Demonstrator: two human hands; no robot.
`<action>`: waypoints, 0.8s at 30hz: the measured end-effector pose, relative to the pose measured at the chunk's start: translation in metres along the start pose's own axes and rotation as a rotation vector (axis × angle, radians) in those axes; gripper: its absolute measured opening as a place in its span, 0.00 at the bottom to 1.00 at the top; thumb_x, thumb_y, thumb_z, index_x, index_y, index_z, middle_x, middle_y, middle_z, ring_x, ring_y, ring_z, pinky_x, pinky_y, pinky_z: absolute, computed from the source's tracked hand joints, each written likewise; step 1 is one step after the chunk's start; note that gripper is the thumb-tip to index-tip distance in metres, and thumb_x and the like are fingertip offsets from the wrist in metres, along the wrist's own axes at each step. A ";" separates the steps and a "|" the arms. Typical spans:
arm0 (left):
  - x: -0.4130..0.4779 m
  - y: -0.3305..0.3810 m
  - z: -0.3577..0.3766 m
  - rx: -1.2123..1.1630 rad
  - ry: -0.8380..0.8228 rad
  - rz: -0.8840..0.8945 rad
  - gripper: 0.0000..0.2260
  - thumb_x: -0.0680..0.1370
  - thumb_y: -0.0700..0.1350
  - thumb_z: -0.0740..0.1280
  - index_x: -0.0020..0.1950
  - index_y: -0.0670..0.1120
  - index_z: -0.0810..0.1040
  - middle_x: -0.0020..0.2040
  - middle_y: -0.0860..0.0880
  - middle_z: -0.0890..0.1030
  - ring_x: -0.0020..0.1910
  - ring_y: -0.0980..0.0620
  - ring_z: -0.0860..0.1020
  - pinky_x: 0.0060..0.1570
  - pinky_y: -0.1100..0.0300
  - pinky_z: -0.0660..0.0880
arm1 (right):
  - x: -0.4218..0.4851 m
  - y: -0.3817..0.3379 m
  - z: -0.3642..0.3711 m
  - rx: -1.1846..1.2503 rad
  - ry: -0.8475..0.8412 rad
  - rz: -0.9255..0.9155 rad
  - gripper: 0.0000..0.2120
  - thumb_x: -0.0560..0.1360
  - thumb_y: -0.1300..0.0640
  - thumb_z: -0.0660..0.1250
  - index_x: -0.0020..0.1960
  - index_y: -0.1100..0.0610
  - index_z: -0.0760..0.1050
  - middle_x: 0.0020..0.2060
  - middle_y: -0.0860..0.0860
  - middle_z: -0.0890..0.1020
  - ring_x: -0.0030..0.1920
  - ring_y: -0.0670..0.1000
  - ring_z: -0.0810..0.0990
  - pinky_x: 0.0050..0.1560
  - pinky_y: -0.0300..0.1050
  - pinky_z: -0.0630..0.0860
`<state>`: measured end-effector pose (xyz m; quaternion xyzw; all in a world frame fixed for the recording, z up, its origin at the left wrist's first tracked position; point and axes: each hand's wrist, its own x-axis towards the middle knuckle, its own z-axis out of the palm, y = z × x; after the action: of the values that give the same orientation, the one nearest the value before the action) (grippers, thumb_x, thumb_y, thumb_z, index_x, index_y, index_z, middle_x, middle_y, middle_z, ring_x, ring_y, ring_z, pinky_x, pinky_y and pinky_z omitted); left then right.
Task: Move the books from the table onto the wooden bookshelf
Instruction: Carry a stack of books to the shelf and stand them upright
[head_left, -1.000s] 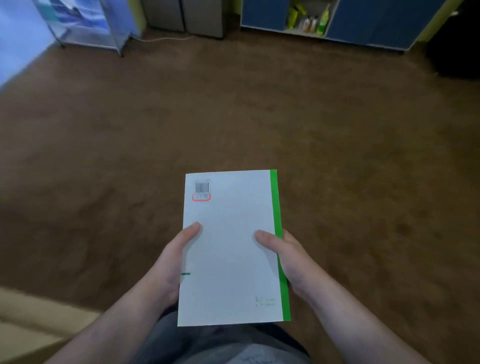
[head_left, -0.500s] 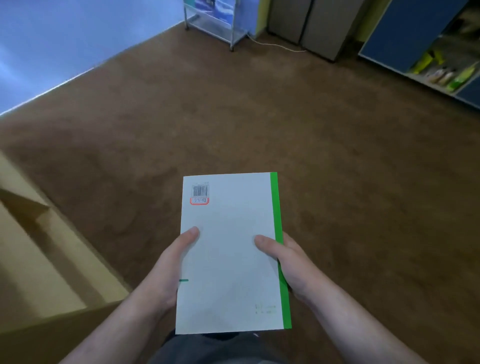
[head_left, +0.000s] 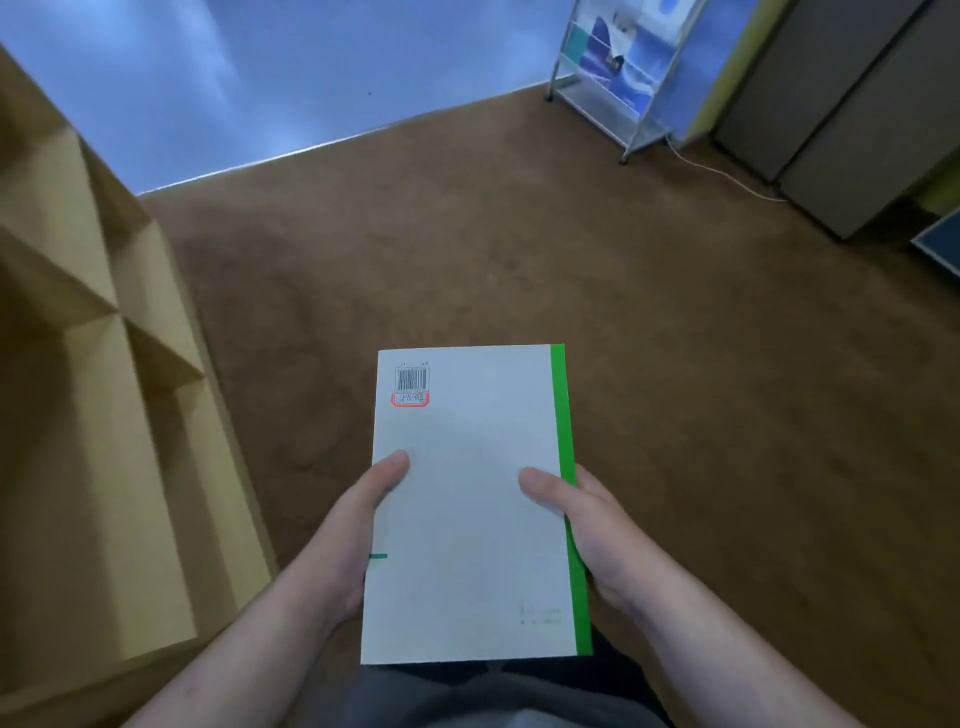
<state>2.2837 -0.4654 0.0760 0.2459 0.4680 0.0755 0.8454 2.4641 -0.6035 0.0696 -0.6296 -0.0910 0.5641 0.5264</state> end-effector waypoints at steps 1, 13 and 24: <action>0.003 0.007 0.000 -0.025 0.013 0.020 0.21 0.71 0.57 0.67 0.57 0.47 0.85 0.58 0.39 0.85 0.48 0.37 0.85 0.40 0.47 0.82 | 0.011 -0.009 0.003 -0.013 -0.023 0.004 0.22 0.72 0.50 0.72 0.65 0.53 0.79 0.55 0.53 0.88 0.54 0.57 0.87 0.53 0.52 0.83; 0.048 0.072 0.015 -0.330 0.262 0.227 0.19 0.72 0.57 0.67 0.54 0.47 0.87 0.59 0.39 0.84 0.53 0.38 0.85 0.42 0.48 0.83 | 0.158 -0.116 0.025 -0.286 -0.435 0.085 0.21 0.73 0.48 0.71 0.65 0.49 0.79 0.57 0.49 0.87 0.55 0.54 0.87 0.46 0.45 0.84; 0.066 0.106 0.048 -0.653 0.441 0.402 0.18 0.72 0.55 0.66 0.50 0.45 0.88 0.57 0.38 0.85 0.48 0.36 0.86 0.45 0.46 0.81 | 0.249 -0.183 0.063 -0.497 -0.780 0.148 0.14 0.68 0.44 0.73 0.54 0.42 0.84 0.55 0.51 0.88 0.54 0.56 0.87 0.50 0.50 0.82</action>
<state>2.3710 -0.3664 0.0987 0.0299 0.5315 0.4331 0.7273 2.5879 -0.3129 0.0685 -0.4822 -0.3693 0.7559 0.2443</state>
